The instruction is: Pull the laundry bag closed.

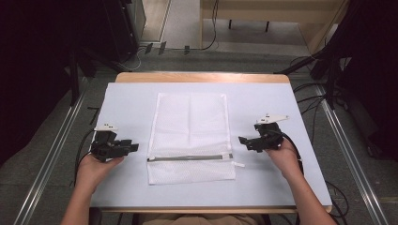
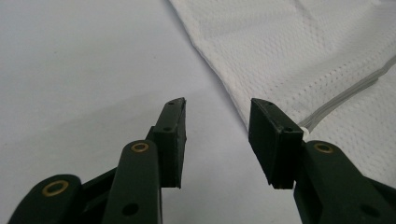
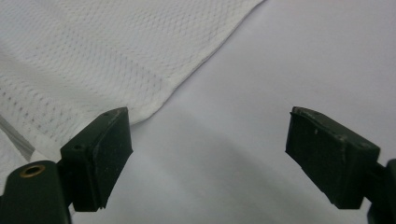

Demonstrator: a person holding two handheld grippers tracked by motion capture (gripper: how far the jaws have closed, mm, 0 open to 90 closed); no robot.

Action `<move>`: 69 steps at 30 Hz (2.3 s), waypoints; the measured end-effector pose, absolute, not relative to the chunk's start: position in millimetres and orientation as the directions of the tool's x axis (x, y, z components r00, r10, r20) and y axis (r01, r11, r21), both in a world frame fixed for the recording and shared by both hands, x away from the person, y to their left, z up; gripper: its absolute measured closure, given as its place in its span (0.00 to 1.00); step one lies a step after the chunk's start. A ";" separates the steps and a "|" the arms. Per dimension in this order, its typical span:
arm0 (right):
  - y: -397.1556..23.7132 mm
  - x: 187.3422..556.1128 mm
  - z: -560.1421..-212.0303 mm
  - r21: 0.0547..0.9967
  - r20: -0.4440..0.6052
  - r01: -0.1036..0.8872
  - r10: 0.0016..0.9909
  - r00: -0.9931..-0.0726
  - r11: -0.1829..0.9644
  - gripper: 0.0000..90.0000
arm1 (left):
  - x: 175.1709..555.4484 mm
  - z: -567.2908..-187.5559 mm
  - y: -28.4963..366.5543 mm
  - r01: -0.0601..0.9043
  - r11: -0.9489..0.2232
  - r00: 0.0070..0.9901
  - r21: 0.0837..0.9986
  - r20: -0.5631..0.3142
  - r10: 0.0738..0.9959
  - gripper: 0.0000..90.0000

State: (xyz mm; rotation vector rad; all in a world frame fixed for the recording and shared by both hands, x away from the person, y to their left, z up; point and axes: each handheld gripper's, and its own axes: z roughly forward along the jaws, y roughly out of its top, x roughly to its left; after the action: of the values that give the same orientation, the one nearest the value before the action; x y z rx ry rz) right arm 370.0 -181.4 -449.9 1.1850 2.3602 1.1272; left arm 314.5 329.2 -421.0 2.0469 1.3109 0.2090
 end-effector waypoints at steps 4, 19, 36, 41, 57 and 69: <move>-180.3 370.0 -449.6 0.740 0.111 0.569 0.770 -0.628 0.358 0.16 | 316.1 -420.2 331.0 0.764 -0.229 0.456 0.603 -0.255 0.852 0.56; -175.1 371.2 -452.6 0.719 0.132 0.623 0.819 -0.558 0.308 0.16 | 321.0 -420.6 333.3 0.758 -0.225 0.468 0.612 -0.270 0.841 0.42; -175.2 364.0 -451.4 0.718 0.171 0.626 0.796 -0.581 0.303 0.16 | 331.9 -423.1 326.9 0.749 -0.237 0.486 0.618 -0.270 0.831 0.40; -173.6 361.7 -448.5 0.735 0.147 0.604 0.796 -0.587 0.309 0.24 | 332.7 -423.5 329.1 0.749 -0.225 0.467 0.624 -0.256 0.846 0.41; -170.2 359.9 -447.9 0.723 0.158 0.604 0.771 -0.617 0.335 0.36 | 336.2 -425.6 322.0 0.756 -0.244 0.487 0.607 -0.273 0.830 0.40; -159.6 353.2 -441.7 0.724 0.144 0.587 0.752 -0.644 0.363 0.43 | 334.8 -421.6 320.5 0.745 -0.257 0.509 0.616 -0.276 0.815 0.42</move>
State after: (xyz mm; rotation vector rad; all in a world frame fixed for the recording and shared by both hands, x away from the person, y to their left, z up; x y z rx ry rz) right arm 353.2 -159.6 -441.7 1.2036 2.4120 1.1463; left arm 334.8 320.5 -421.6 2.0411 1.2717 0.1266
